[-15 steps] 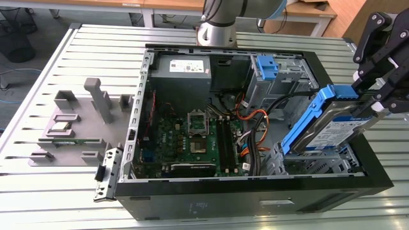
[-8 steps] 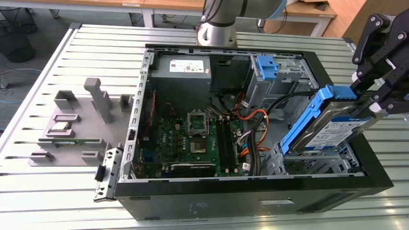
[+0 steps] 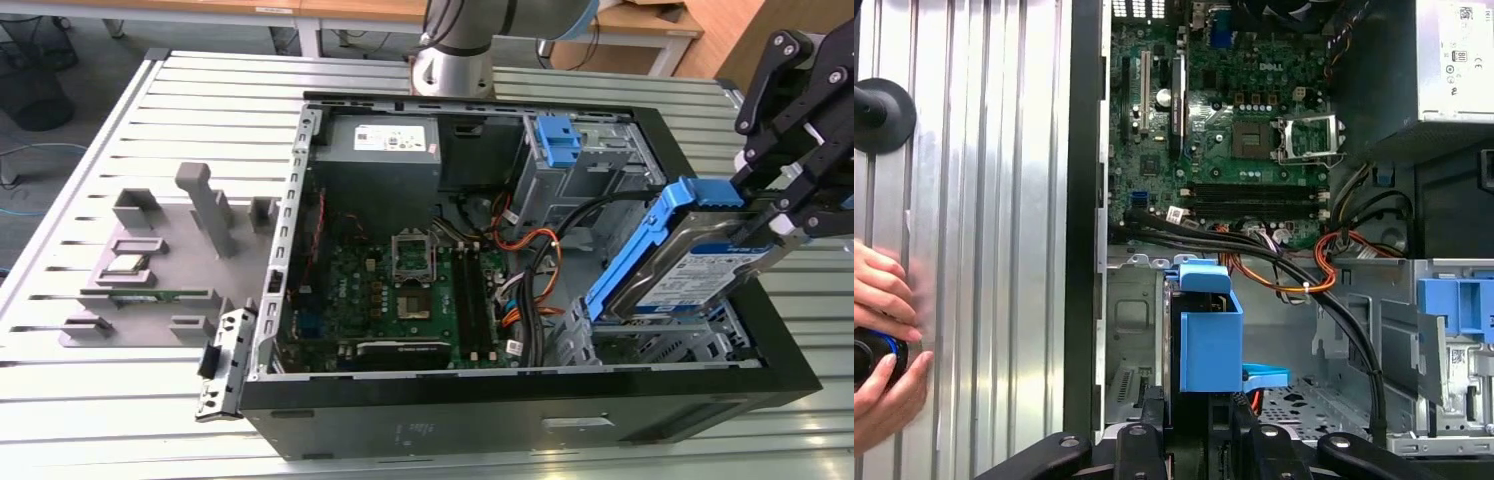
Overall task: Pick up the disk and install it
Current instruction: 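Insert the disk into the insertion slot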
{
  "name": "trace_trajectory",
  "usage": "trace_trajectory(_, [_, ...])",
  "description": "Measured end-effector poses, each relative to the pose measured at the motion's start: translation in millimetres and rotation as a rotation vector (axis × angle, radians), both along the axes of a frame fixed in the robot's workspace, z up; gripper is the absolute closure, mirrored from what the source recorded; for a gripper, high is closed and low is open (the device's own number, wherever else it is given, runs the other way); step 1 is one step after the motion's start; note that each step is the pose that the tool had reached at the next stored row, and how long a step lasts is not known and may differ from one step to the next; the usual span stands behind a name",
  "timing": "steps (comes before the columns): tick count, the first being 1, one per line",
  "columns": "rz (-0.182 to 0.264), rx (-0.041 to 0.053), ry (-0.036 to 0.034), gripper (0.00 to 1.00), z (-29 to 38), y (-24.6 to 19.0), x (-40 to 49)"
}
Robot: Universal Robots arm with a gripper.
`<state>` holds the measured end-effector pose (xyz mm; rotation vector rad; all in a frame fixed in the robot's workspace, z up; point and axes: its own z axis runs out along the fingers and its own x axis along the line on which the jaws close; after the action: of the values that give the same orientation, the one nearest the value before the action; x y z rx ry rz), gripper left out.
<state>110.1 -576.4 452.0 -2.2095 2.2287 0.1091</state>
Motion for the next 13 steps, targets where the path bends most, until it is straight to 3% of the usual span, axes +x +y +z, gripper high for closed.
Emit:
trace_trajectory(6, [-0.011, 0.0069, 0.0000, 0.65, 0.0, 0.1, 0.0])
trace_trajectory(13, [-0.022, 0.0073, -0.0001, 0.65, -0.3, 0.1, 0.1])
